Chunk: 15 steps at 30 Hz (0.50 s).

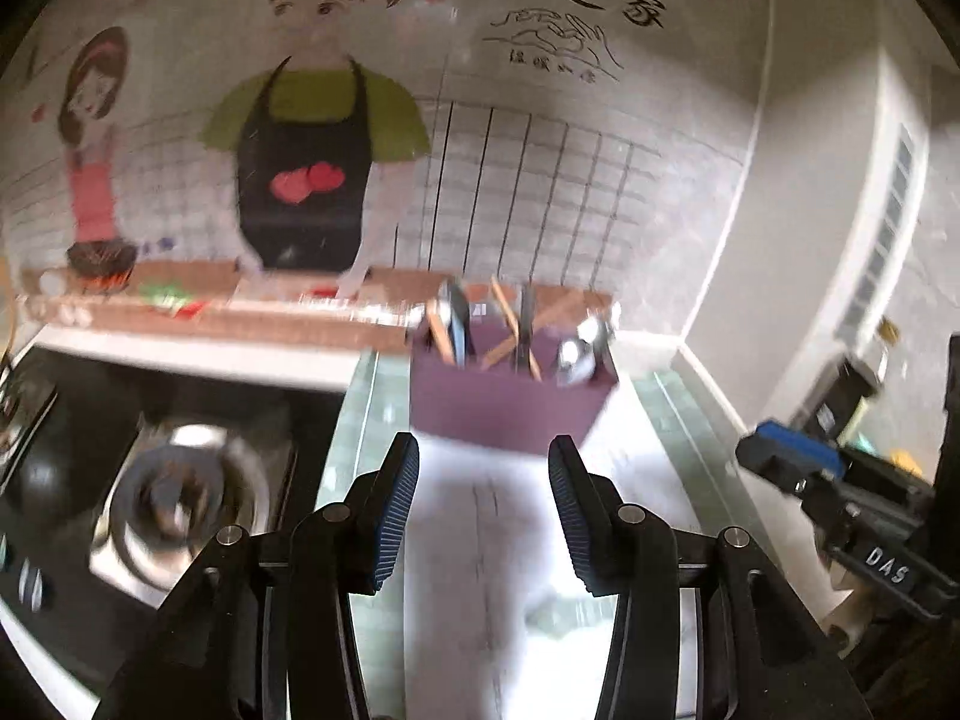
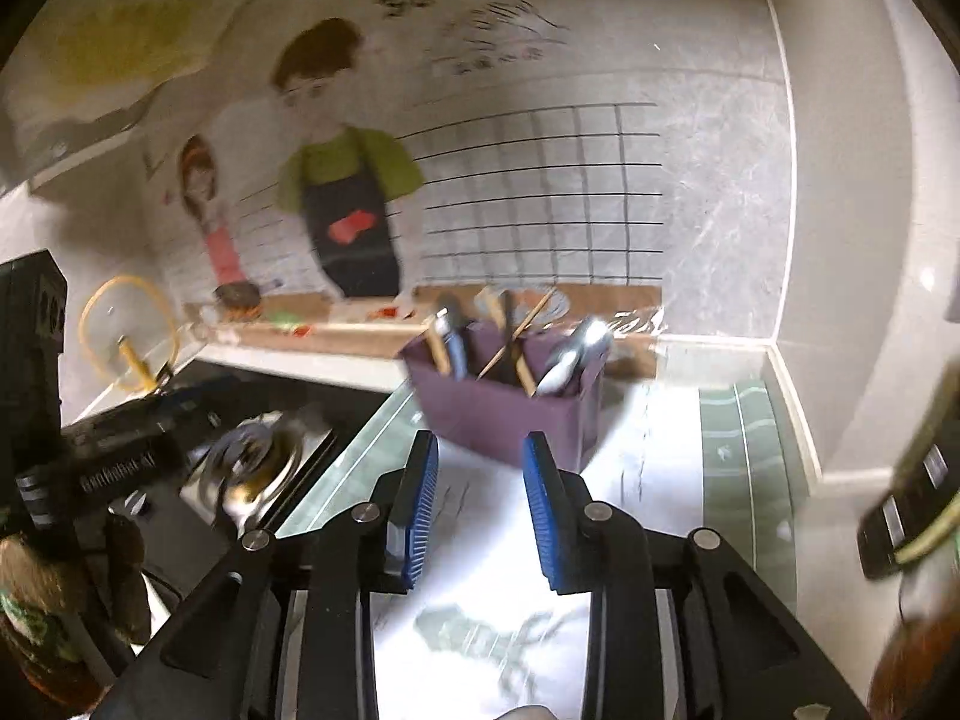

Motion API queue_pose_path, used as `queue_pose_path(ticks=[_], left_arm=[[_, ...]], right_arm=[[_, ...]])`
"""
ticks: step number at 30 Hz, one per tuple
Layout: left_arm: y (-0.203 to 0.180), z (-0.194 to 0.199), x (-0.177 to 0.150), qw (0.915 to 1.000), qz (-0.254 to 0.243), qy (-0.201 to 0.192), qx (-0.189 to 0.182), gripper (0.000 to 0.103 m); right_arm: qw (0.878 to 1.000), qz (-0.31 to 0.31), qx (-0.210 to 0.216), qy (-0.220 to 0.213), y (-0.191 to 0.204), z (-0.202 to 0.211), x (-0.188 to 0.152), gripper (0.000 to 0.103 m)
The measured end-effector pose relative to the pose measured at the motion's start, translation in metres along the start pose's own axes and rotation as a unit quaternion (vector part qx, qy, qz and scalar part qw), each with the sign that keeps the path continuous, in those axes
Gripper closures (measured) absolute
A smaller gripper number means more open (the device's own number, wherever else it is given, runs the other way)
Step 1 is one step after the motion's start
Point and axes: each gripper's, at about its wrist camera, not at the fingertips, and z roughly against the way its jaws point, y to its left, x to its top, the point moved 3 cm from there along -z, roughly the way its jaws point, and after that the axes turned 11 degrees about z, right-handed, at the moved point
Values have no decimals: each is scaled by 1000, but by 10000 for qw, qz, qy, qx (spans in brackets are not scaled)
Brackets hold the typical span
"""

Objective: Organize utensils

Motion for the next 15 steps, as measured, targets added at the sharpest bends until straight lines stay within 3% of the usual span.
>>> queue_pose_path(ticks=[7, 11, 15], left_arm=[[1, 48, -57, 9998, -60, 9, 208, 57], [-2, 69, -70, 9966, -208, -233, 761, 57], [-4, 78, -70, 9971, -134, -275, 693, 57]], right_arm=[[9996, 175, -159, 166, 46, 43, -43, 75], [9995, 166, -73, 249, 57, 52, -57, 75], [9995, 157, -45, 280, 63, 56, -61, 75]])
